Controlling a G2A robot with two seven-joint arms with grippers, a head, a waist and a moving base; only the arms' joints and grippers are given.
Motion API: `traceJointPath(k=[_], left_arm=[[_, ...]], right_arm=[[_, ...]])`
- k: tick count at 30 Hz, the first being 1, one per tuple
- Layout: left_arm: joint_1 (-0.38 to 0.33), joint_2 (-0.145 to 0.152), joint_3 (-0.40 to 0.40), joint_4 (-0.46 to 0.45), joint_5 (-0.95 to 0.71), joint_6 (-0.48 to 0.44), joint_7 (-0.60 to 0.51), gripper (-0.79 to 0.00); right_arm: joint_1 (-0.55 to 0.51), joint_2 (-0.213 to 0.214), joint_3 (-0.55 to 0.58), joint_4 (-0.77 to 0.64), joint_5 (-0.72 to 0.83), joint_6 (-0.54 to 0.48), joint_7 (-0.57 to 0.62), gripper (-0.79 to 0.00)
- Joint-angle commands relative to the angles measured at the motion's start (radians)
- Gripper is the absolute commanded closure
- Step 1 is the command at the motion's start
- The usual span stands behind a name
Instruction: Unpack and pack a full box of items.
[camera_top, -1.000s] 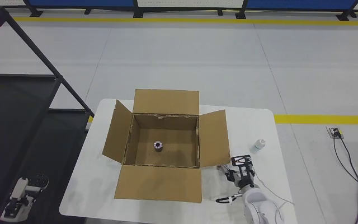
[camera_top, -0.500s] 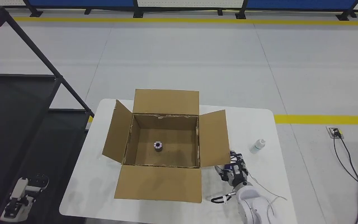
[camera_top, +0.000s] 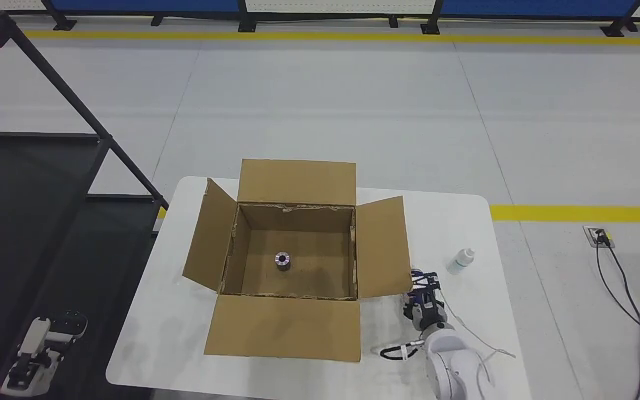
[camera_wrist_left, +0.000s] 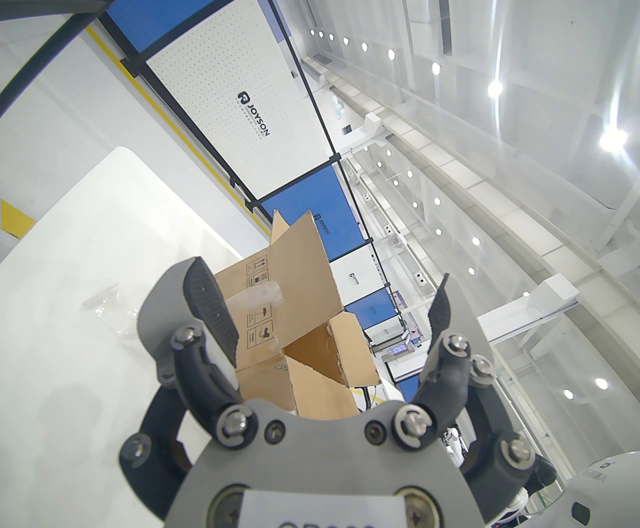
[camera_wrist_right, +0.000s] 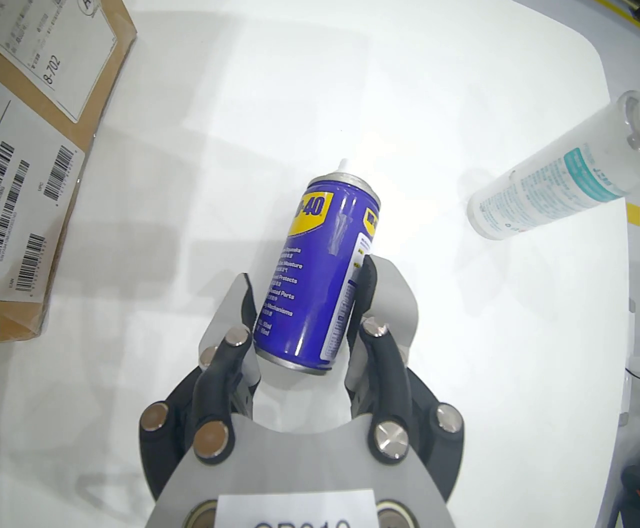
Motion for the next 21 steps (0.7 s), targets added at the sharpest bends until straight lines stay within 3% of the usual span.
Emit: traceJointPath(k=[1, 10, 21], left_arm=[[0.000, 0.000, 0.000, 0.000, 0.000, 0.000, 0.000, -0.785], [0.000, 0.000, 0.000, 0.000, 0.000, 0.000, 0.000, -0.785], [0.000, 0.000, 0.000, 0.000, 0.000, 0.000, 0.000, -0.785]], right_arm=[[-0.002, 0.001, 0.008, -0.009, 0.002, 0.005, 0.015, 0.000], [-0.046, 0.007, 0.077, -0.107, 0.069, -0.011, -0.009, 0.000], [-0.148, 0.012, 0.188, -0.367, 0.253, -0.030, -0.130, 0.000]])
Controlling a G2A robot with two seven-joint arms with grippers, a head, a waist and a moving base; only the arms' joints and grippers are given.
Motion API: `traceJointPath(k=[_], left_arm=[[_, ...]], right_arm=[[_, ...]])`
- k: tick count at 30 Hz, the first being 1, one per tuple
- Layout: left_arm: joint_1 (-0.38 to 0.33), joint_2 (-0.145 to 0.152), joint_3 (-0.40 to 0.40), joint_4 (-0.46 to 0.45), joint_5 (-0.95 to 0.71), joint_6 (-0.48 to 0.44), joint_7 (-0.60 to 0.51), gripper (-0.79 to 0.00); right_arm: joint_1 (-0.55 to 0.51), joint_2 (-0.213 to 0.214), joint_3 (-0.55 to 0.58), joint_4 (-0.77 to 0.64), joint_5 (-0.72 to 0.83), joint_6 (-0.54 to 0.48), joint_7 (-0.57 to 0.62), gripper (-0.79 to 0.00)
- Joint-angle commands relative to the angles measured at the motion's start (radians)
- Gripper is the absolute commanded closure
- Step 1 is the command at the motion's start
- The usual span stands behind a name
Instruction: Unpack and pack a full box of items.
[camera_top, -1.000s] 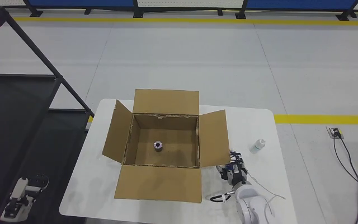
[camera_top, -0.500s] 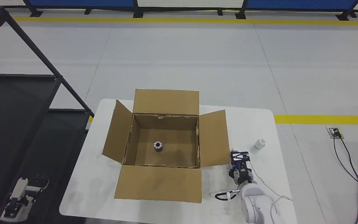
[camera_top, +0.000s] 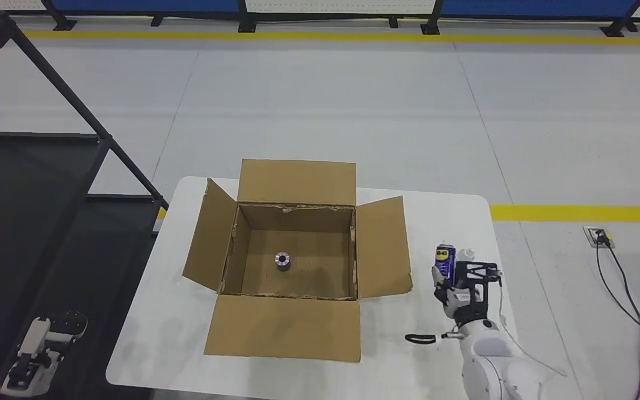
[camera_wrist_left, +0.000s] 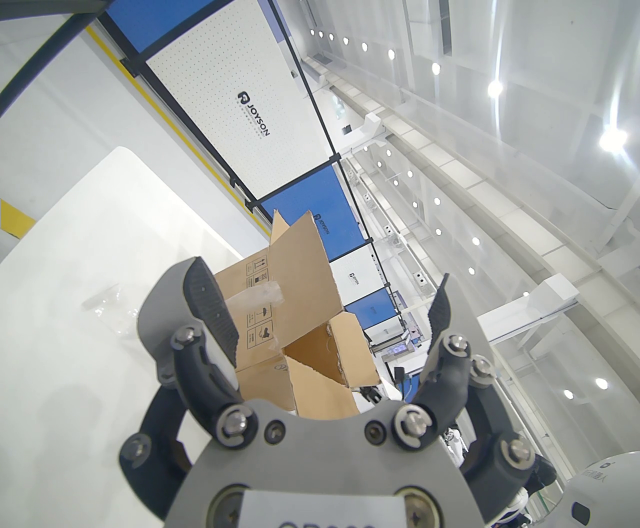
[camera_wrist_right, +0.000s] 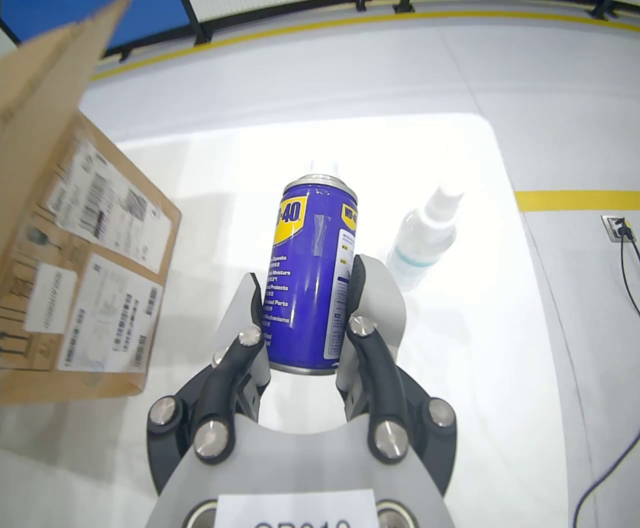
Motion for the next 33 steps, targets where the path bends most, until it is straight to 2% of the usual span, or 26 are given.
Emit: traceJointPath(k=[1, 8, 14, 18, 23, 33], left_arm=[[0.000, 0.000, 0.000, 0.000, 0.000, 0.000, 0.000, -0.785], [0.000, 0.000, 0.000, 0.000, 0.000, 0.000, 0.000, -0.785], [0.000, 0.000, 0.000, 0.000, 0.000, 0.000, 0.000, -0.785], [0.000, 0.000, 0.000, 0.000, 0.000, 0.000, 0.000, -0.785], [0.000, 0.000, 0.000, 0.000, 0.000, 0.000, 0.000, -0.785], [0.000, 0.000, 0.000, 0.000, 0.000, 0.000, 0.000, -0.785]], right_arm=[[-0.016, 0.000, 0.008, -0.059, 0.018, -0.006, -0.019, 0.000], [-0.054, 0.000, -0.054, -0.239, -0.026, -0.028, -0.030, 0.000], [0.000, -0.004, -0.223, -0.265, -0.136, -0.089, 0.081, 0.000], [0.122, -0.022, -0.384, -0.173, -0.207, -0.069, 0.178, 0.000], [0.329, -0.062, -0.535, 0.013, -0.183, -0.007, 0.305, 0.000], [0.701, -0.170, -0.702, 0.457, -0.009, 0.158, 0.417, 0.000]])
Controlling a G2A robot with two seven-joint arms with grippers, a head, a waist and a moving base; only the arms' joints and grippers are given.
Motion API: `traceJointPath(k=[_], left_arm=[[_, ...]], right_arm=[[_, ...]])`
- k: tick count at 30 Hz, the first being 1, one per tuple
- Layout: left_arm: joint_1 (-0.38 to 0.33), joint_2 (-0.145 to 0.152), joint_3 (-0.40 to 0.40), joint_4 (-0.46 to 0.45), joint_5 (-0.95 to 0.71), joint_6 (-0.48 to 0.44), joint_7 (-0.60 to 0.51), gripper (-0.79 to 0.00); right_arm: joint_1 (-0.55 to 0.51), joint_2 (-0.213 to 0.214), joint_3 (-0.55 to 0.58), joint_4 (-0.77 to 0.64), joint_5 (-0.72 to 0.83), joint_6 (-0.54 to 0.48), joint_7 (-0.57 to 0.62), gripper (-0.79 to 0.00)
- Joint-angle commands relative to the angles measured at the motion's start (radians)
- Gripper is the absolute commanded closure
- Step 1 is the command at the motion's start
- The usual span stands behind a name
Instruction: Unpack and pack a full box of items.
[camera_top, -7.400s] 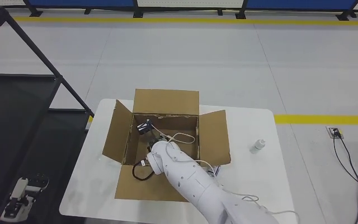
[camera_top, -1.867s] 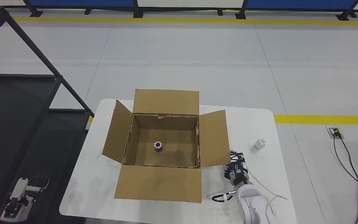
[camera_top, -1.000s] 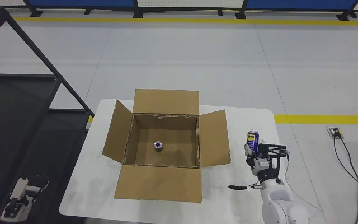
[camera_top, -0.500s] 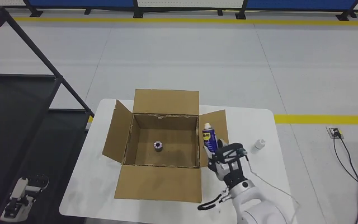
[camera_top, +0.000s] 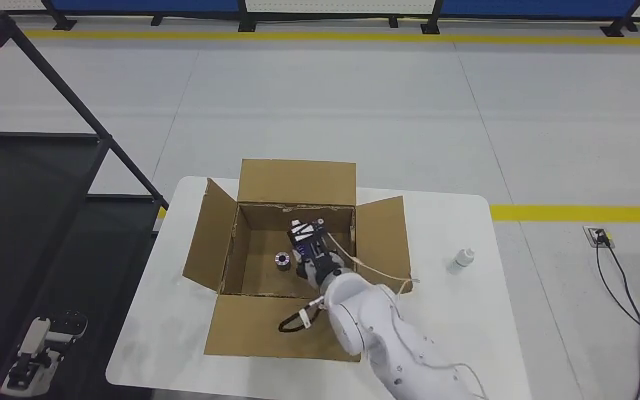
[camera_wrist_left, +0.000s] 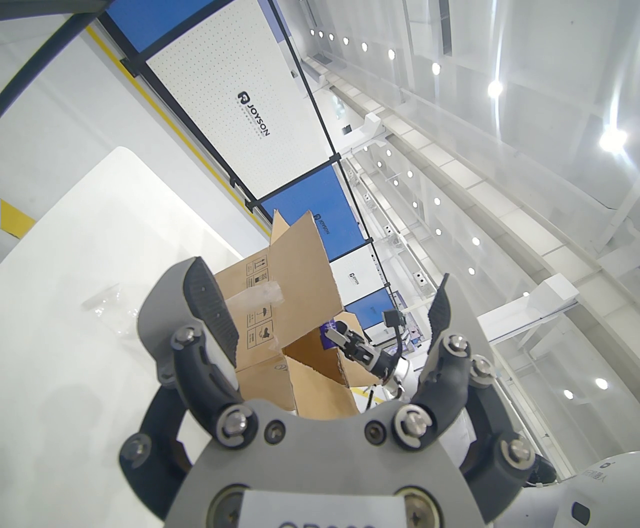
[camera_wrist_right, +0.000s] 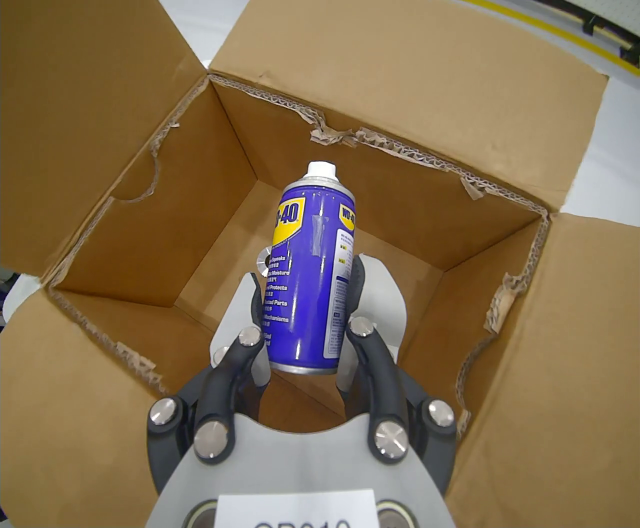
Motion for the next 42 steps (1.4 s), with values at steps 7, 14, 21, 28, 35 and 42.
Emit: traceJointPath(k=[7, 14, 21, 28, 35, 42], left_arm=[[0.000, 0.000, 0.000, 0.000, 0.000, 0.000, 0.000, -0.785], [0.000, 0.000, 0.000, 0.000, 0.000, 0.000, 0.000, -0.785], [0.000, 0.000, 0.000, 0.000, 0.000, 0.000, 0.000, -0.785], [0.000, 0.000, 0.000, 0.000, 0.000, 0.000, 0.000, -0.785], [0.000, 0.000, 0.000, 0.000, 0.000, 0.000, 0.000, -0.785], [0.000, 0.000, 0.000, 0.000, 0.000, 0.000, 0.000, -0.785]], right_arm=[[0.165, -0.076, -0.108, 0.284, 0.026, 0.092, 0.057, 0.000], [0.223, -0.126, -0.158, 0.452, 0.041, 0.106, 0.078, -0.228], [0.228, -0.144, -0.141, 0.489, 0.050, 0.094, 0.052, -0.348], [0.148, -0.110, -0.051, 0.336, 0.019, 0.046, 0.036, -0.382], [-0.148, -0.010, 0.203, -0.181, -0.169, -0.022, 0.041, -0.468], [-0.518, 0.057, 0.607, -0.639, -0.133, -0.170, -0.057, -0.785]])
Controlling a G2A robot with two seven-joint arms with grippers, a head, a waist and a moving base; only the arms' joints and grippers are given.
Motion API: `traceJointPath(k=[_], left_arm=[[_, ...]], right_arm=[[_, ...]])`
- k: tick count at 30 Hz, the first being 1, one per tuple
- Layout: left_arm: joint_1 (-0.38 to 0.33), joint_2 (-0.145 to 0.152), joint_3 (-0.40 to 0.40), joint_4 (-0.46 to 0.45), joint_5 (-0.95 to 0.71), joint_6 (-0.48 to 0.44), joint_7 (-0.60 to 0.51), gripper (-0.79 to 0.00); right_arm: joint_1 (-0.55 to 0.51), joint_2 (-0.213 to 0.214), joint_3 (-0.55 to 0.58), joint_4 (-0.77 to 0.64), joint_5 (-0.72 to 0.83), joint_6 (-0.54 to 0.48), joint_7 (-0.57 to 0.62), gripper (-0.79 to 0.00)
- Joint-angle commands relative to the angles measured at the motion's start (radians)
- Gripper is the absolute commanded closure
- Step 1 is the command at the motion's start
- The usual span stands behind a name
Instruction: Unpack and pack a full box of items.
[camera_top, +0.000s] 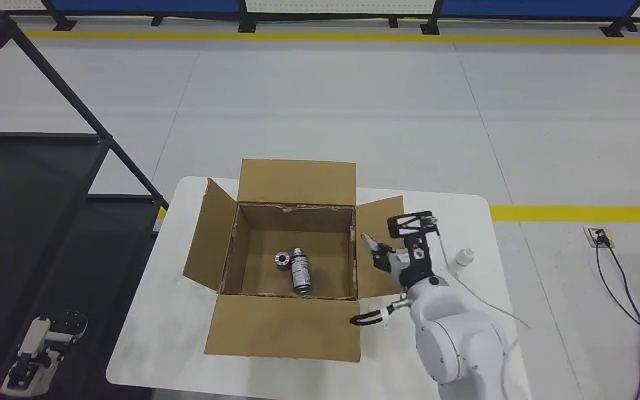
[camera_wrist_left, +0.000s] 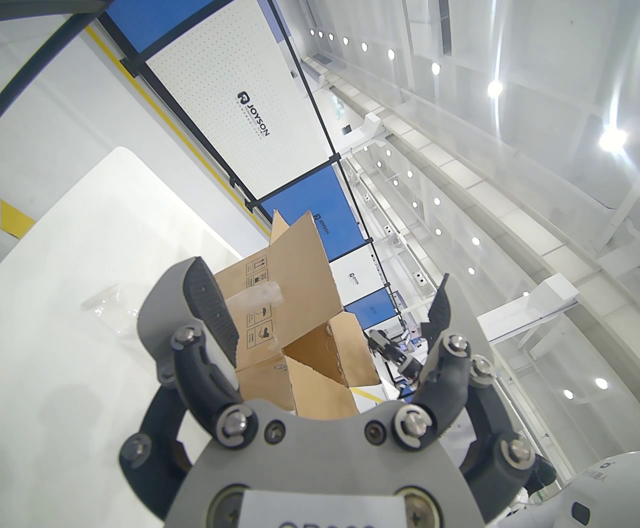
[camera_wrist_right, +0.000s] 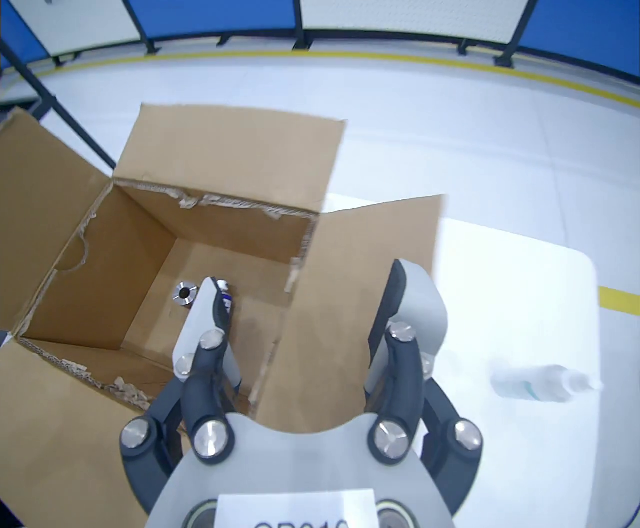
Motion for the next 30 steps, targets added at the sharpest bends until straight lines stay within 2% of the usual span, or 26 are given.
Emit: traceJointPath(k=[1, 3, 6, 16, 21, 22, 23, 24, 25, 30], left_arm=[[0.000, 0.000, 0.000, 0.000, 0.000, 0.000, 0.000, -0.785], [0.000, 0.000, 0.000, 0.000, 0.000, 0.000, 0.000, -0.785], [0.000, 0.000, 0.000, 0.000, 0.000, 0.000, 0.000, -0.785], [0.000, 0.000, 0.000, 0.000, 0.000, 0.000, 0.000, -0.785], [0.000, 0.000, 0.000, 0.000, 0.000, 0.000, 0.000, -0.785], [0.000, 0.000, 0.000, 0.000, 0.000, 0.000, 0.000, -0.785], [0.000, 0.000, 0.000, 0.000, 0.000, 0.000, 0.000, -0.785], [0.000, 0.000, 0.000, 0.000, 0.000, 0.000, 0.000, -0.785], [0.000, 0.000, 0.000, 0.000, 0.000, 0.000, 0.000, -0.785], [0.000, 0.000, 0.000, 0.000, 0.000, 0.000, 0.000, -0.785]], right_arm=[[-0.069, 0.008, 0.125, -0.049, 0.047, -0.016, -0.038, -0.785], [-0.092, 0.014, 0.203, -0.029, 0.017, 0.011, -0.076, -0.785], [-0.069, 0.019, 0.251, 0.069, 0.016, 0.007, -0.070, -0.785], [0.176, 0.037, 0.284, 0.531, -0.034, -0.010, 0.041, -0.785], [0.251, 0.046, 0.306, 0.668, -0.006, -0.057, 0.066, -0.782], [0.264, 0.048, 0.306, 0.691, -0.006, -0.065, 0.072, -0.536], [0.276, 0.050, 0.307, 0.710, 0.000, -0.073, 0.076, -0.369], [0.283, 0.051, 0.307, 0.727, 0.004, -0.080, 0.079, -0.099], [0.290, 0.052, 0.307, 0.738, 0.012, -0.086, 0.080, 0.000], [0.294, 0.058, 0.308, 0.748, 0.041, -0.110, 0.086, 0.000]])
